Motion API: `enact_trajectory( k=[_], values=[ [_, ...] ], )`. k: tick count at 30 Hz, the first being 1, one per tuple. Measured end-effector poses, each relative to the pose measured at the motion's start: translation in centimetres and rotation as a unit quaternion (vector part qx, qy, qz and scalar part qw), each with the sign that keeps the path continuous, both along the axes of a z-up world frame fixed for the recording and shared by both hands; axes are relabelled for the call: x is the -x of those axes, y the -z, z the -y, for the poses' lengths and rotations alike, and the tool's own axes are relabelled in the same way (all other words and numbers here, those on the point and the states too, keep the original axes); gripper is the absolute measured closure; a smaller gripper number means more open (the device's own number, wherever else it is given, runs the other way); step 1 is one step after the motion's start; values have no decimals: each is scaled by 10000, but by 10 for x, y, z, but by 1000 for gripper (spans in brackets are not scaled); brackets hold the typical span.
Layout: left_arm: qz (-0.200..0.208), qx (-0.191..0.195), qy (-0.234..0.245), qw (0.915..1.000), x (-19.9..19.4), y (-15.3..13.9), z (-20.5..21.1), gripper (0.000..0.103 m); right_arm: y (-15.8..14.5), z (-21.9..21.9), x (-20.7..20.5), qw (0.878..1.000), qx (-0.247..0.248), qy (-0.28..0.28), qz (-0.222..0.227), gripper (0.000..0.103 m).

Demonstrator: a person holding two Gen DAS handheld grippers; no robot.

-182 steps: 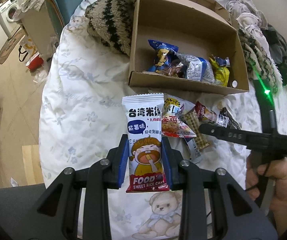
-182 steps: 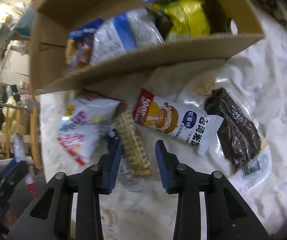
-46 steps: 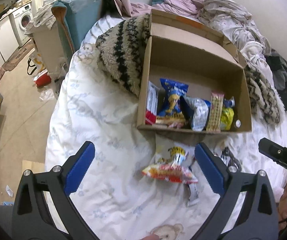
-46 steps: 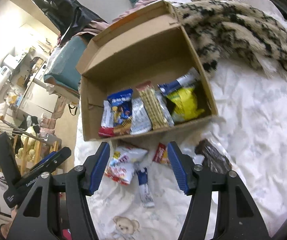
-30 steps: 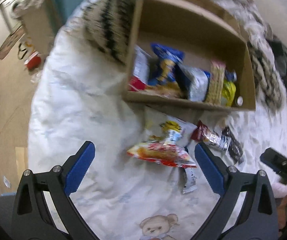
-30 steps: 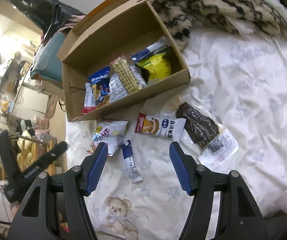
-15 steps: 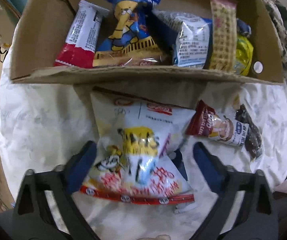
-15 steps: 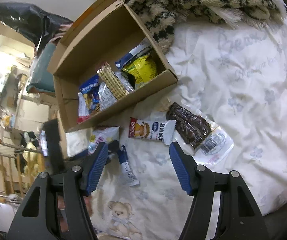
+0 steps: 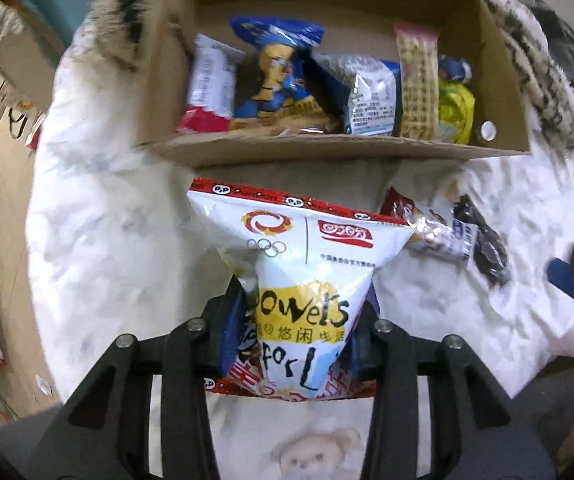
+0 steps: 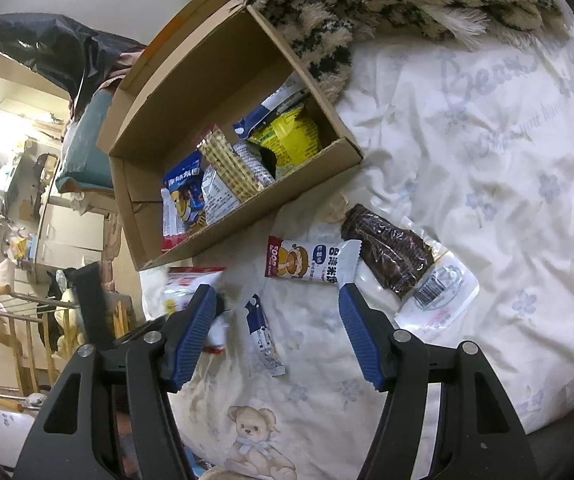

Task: Organize snacks
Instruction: 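Grasp the blue-and-white stick packet with the right gripper while the left gripper holds the bag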

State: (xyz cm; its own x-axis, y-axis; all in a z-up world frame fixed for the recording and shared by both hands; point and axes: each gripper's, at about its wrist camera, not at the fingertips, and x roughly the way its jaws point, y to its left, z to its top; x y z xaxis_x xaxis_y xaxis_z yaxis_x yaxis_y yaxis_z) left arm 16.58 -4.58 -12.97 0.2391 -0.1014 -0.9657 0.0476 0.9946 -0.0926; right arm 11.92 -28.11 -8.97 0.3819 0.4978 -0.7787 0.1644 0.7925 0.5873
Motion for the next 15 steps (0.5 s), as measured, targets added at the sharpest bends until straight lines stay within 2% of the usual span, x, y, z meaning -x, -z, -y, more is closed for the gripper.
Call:
enact_trajectory(
  k=[3,8,11,15],
  values=[
    [-6,91,-79,9999,17,-13,-16,66,2,-10,-1,9998,91,-151,-25,37],
    [41,19,-315,9995,39,-31,-44,66,9,-32,-5,9983,301,-482,-86,37],
    [69,173,-609,9980,52,-36,-63,66,15,-48,-7,9965,473,-675,-149,37],
    [242,48,-682,9974,56,-37,-65,66,28,-77,-12,9906,840,-1049,-253,37]
  ],
)
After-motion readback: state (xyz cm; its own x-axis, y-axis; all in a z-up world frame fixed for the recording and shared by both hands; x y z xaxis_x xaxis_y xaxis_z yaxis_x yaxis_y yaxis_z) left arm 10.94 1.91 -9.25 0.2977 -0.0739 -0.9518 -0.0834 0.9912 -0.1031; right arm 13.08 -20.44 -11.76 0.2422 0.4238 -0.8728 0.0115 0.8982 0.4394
